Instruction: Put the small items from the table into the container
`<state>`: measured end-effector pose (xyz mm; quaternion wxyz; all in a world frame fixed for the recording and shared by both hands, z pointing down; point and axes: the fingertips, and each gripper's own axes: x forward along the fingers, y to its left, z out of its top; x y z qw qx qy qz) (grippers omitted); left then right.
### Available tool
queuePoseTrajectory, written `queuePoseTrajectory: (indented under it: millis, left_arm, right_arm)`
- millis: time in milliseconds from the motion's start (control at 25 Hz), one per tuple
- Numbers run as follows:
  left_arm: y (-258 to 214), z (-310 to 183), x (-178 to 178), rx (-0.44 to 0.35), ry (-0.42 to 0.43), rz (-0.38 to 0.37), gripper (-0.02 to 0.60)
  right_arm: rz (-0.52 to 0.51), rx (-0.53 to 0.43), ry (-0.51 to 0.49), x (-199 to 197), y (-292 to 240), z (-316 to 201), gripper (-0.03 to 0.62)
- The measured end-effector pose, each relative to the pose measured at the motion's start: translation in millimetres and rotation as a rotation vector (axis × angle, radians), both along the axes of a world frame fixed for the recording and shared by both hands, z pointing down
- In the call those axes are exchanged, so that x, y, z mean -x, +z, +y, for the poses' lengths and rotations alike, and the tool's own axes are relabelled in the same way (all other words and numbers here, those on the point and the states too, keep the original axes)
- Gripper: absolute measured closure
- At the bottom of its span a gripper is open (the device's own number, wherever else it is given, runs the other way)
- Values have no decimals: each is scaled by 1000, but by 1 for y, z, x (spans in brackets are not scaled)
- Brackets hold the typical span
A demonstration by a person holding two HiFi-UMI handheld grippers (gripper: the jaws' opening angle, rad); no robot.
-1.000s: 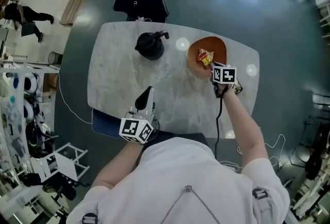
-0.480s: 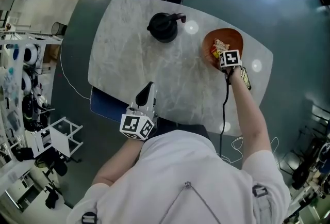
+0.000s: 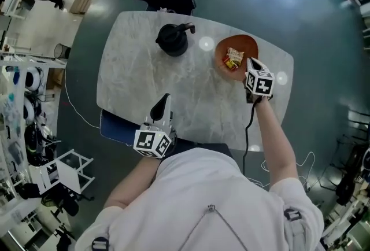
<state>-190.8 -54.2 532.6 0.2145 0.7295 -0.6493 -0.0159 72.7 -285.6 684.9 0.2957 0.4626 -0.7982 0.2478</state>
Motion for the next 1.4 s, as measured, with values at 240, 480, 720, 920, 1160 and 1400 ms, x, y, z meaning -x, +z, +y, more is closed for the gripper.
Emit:
queuePoseTrajectory:
  millis: [240,480,720,920,1160,1400]
  left_arm:
    - [-38,-15,-13,-115,80,-35,578]
    - [-86,-32,-42,-230,167,-75,578]
    - [-139,-30,-63,-350,206,-106,578]
    - [-152,-24,-81,-388,268,-99,578]
    - [-150,-13,-93,-383,310,-82,578]
    - [-153,-6,-90,-398,323,-104,578]
  right_arm:
    - [-230,-370,26,10,-170,56,580]
    - [-339,-559,71,-9,-269,113,580]
    - [-421,-604,161,-36,-300,165,571]
    - [-436,-591,154,-35,-295,198,566]
    - [-384,-586,141,-23,-289,219,568]
    - [-325,-594,152,-18,-286,226,569]
